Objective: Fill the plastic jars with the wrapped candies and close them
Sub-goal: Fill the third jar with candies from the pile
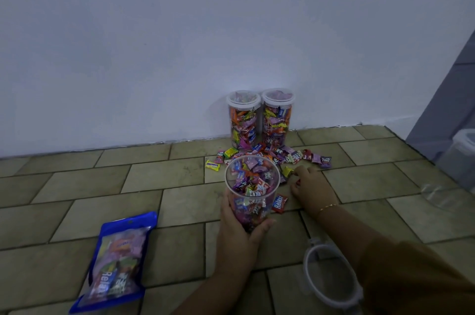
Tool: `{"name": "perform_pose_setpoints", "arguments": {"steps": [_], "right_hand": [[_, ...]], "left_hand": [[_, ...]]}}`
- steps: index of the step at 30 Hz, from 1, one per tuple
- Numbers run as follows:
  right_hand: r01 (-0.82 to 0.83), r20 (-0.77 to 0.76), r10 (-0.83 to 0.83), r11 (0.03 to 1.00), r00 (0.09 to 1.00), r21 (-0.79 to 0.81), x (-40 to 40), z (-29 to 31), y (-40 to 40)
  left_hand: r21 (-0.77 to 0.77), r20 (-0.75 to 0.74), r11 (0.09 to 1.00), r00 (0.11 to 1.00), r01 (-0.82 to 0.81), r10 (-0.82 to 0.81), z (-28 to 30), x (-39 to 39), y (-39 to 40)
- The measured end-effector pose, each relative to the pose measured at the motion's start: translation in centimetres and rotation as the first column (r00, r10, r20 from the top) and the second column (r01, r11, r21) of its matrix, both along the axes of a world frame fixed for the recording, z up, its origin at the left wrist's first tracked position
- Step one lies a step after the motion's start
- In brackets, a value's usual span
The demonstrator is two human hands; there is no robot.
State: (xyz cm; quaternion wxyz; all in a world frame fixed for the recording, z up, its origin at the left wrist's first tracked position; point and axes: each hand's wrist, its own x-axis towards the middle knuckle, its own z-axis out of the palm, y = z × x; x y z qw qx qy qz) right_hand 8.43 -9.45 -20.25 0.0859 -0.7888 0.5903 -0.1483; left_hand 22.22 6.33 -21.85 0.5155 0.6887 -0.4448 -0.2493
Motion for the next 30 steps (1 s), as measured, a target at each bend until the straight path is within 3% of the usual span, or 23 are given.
{"name": "perform_pose_setpoints", "arguments": {"steps": [3, 6, 8, 12, 15, 22, 30], "right_hand": [[0.080, 0.158, -0.098, 0.990, 0.983, 0.116, 0.1, 0.8, 0.1], [0.105, 0.422, -0.205, 0.963, 0.883, 0.248, 0.4, 2.5, 0.4], [0.047, 0.615, -0.241, 0.948, 0.751, 0.314, 1.1, 4.3, 0.7], [-0.154, 0.904, -0.236, 0.939, 0.358, 0.306, 2.8, 9.7, 2.5], [-0.269, 0.965, -0.126, 0.945, 0.229, 0.187, 4.0, 13.5, 4.8], [-0.268, 0.907, 0.199, 0.958, 0.370, -0.101, 5.9, 14.6, 7.4], [-0.276, 0.829, 0.270, 0.950, 0.491, -0.146, 6.7, 13.0, 7.3]], "left_hand": [[-0.010, -0.009, 1.000, 1.000, -0.009, 0.009, 0.0, 0.0, 0.1], [-0.005, -0.015, 1.000, 1.000, -0.013, 0.013, 0.1, 0.0, 0.1], [-0.001, -0.013, 1.000, 1.000, -0.016, 0.016, 0.1, 0.0, 0.1], [-0.007, -0.013, 1.000, 1.000, -0.013, 0.013, 0.3, 0.0, 0.2], [-0.007, -0.010, 1.000, 1.000, -0.005, 0.004, 0.6, -0.2, 0.2], [-0.007, -0.029, 1.000, 1.000, -0.009, 0.009, 0.7, -0.2, 0.1], [-0.017, -0.012, 1.000, 1.000, -0.018, 0.018, 0.8, -0.4, 0.0]]}}
